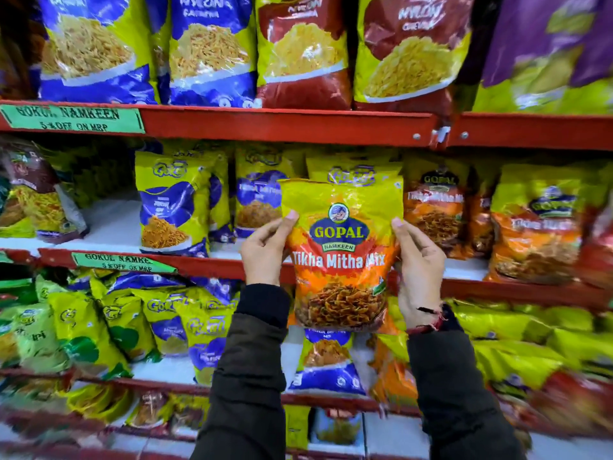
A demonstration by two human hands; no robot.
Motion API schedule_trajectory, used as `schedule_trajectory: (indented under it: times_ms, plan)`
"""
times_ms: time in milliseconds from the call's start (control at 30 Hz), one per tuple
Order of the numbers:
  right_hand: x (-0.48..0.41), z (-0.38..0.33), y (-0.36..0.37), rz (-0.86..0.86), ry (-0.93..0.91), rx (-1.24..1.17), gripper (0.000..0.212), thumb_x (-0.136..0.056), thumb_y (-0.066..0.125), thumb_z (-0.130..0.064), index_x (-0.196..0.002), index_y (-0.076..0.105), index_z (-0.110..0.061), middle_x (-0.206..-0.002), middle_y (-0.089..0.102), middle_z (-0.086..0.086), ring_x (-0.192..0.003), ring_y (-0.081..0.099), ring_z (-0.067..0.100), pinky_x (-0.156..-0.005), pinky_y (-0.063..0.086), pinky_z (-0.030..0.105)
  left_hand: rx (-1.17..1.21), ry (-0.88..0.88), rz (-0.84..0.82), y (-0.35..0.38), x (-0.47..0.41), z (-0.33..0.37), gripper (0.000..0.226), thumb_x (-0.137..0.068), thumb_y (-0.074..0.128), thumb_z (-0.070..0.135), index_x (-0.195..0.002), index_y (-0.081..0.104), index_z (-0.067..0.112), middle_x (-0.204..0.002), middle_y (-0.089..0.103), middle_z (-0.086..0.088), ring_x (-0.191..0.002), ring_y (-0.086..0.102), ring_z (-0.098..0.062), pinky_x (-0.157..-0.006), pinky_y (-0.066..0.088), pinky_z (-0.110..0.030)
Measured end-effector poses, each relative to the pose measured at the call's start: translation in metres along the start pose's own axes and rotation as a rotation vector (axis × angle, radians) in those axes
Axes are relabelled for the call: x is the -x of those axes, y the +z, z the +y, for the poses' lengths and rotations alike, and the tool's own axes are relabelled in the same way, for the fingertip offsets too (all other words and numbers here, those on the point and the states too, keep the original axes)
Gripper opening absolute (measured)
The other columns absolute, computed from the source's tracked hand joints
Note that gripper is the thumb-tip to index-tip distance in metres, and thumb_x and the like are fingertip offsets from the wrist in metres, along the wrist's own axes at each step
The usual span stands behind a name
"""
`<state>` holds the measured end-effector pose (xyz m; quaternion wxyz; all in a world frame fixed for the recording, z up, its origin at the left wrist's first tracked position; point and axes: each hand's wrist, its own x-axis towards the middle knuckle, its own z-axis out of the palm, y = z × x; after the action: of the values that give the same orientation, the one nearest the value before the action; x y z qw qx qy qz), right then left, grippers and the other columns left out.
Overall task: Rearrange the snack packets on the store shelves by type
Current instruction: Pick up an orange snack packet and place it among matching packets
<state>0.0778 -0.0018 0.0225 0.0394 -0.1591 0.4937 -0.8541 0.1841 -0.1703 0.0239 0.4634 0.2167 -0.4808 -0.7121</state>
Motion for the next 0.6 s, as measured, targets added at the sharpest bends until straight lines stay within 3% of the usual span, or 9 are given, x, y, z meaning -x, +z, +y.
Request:
schedule_trajectory:
  times_ms: [67, 200, 267, 367, 500, 600]
  plan:
    - [0.005, -0.010, -0.027, 0.037, 0.010, 0.022, 0.008, -0.084, 0.077, -0.026, -0.090, 0.081, -0.022, -0.096, 0.078, 0.003, -0.097, 0.067, 0.020, -0.096, 0.050, 0.043, -0.017, -0.012, -0.003, 0.014, 0.018, -0.012, 0.009, -0.079, 0.081, 0.023, -0.073, 0.075, 0.019, -0.054, 0.067, 0.015, -0.050, 0.056, 0.005, -0.051, 0.045, -0.012]
    - [0.016, -0.028, -0.075, 0.047, 0.026, 0.069, 0.012, -0.084, 0.077, -0.029, -0.093, 0.082, -0.022, -0.104, 0.079, 0.010, -0.098, 0.069, 0.021, -0.099, 0.051, 0.049, -0.077, -0.020, -0.057, 0.031, 0.052, -0.031, 0.019, -0.070, 0.084, 0.038, -0.074, 0.076, 0.020, -0.061, 0.073, 0.012, -0.055, 0.062, 0.003, -0.057, 0.049, -0.015]
    - [0.020, -0.033, -0.092, 0.049, 0.018, 0.110, 0.009, -0.084, 0.077, -0.028, -0.091, 0.082, -0.024, -0.100, 0.081, 0.005, -0.095, 0.071, 0.017, -0.096, 0.054, 0.046, -0.119, -0.019, -0.072, 0.037, 0.065, -0.037, 0.029, -0.064, 0.083, 0.045, -0.077, 0.076, 0.020, -0.065, 0.076, 0.011, -0.060, 0.066, 0.001, -0.060, 0.053, -0.018]
    - [0.025, -0.040, -0.114, 0.057, -0.016, 0.166, 0.007, -0.085, 0.077, -0.027, -0.090, 0.081, -0.026, -0.090, 0.081, -0.005, -0.087, 0.073, 0.009, -0.087, 0.058, 0.039, -0.143, 0.005, -0.059, 0.047, 0.084, -0.047, 0.017, -0.073, 0.082, 0.038, -0.073, 0.075, 0.022, -0.063, 0.075, 0.013, -0.058, 0.065, 0.005, -0.057, 0.052, -0.015]
    - [0.028, -0.046, -0.135, 0.076, -0.036, 0.170, 0.007, -0.089, 0.073, -0.022, -0.091, 0.080, -0.024, -0.091, 0.077, 0.004, -0.088, 0.067, 0.018, -0.086, 0.055, 0.045, -0.157, -0.007, -0.020, 0.056, 0.100, -0.052, 0.014, -0.075, 0.082, 0.035, -0.071, 0.076, 0.023, -0.062, 0.073, 0.011, -0.068, 0.065, -0.006, -0.070, 0.054, -0.032]
    - [0.031, -0.047, -0.146, 0.085, -0.024, 0.146, 0.014, -0.090, 0.072, -0.020, -0.100, 0.078, -0.012, -0.092, 0.072, 0.010, -0.086, 0.059, 0.023, -0.080, 0.050, 0.047, -0.166, -0.023, -0.019, 0.060, 0.112, -0.054, 0.014, -0.073, 0.082, 0.038, -0.070, 0.078, 0.026, -0.069, 0.074, 0.007, -0.077, 0.065, -0.015, -0.076, 0.055, -0.039]
